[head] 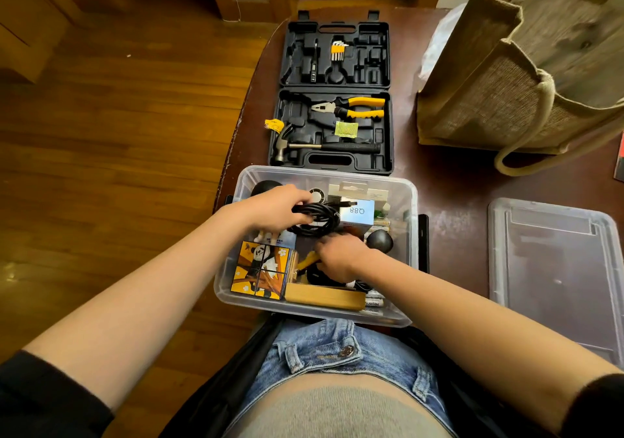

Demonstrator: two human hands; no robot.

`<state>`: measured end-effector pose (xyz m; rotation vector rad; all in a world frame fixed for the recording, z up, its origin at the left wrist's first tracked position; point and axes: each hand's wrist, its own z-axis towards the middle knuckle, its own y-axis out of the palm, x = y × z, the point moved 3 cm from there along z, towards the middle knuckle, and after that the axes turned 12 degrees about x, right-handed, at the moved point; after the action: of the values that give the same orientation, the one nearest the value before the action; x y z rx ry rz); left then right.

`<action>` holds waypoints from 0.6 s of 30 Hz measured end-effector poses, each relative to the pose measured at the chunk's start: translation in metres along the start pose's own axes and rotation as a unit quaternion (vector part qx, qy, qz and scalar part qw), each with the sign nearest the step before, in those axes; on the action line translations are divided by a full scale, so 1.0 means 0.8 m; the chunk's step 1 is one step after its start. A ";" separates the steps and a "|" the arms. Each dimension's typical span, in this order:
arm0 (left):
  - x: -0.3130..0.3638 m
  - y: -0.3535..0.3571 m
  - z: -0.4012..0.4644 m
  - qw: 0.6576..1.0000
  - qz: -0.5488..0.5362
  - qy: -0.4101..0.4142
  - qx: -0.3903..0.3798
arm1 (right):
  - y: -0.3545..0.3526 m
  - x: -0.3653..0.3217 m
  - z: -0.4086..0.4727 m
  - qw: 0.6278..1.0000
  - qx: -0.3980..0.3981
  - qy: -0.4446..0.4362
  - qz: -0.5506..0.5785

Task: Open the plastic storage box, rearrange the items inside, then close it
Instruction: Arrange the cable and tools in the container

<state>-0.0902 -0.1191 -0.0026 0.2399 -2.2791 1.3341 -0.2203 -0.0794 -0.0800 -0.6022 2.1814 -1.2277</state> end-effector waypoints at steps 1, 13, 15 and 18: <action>-0.001 -0.001 -0.001 1.000 0.003 0.000 -0.007 | 0.004 0.001 0.001 1.000 -0.007 0.008 -0.018; -0.003 0.024 0.005 0.991 0.109 0.026 -0.073 | 0.007 0.007 -0.015 0.998 0.029 0.048 -0.026; -0.003 0.029 0.007 0.988 0.129 0.028 -0.074 | 0.010 0.009 -0.017 0.998 0.029 0.050 -0.018; -0.005 0.040 0.011 0.982 0.173 0.010 -0.072 | 0.014 0.010 -0.021 0.998 0.015 0.061 0.016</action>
<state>-0.1022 -0.1108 -0.0329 -0.2294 -2.4656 1.3137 -0.2386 -0.0686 -0.0850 -0.4885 2.2598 -1.3083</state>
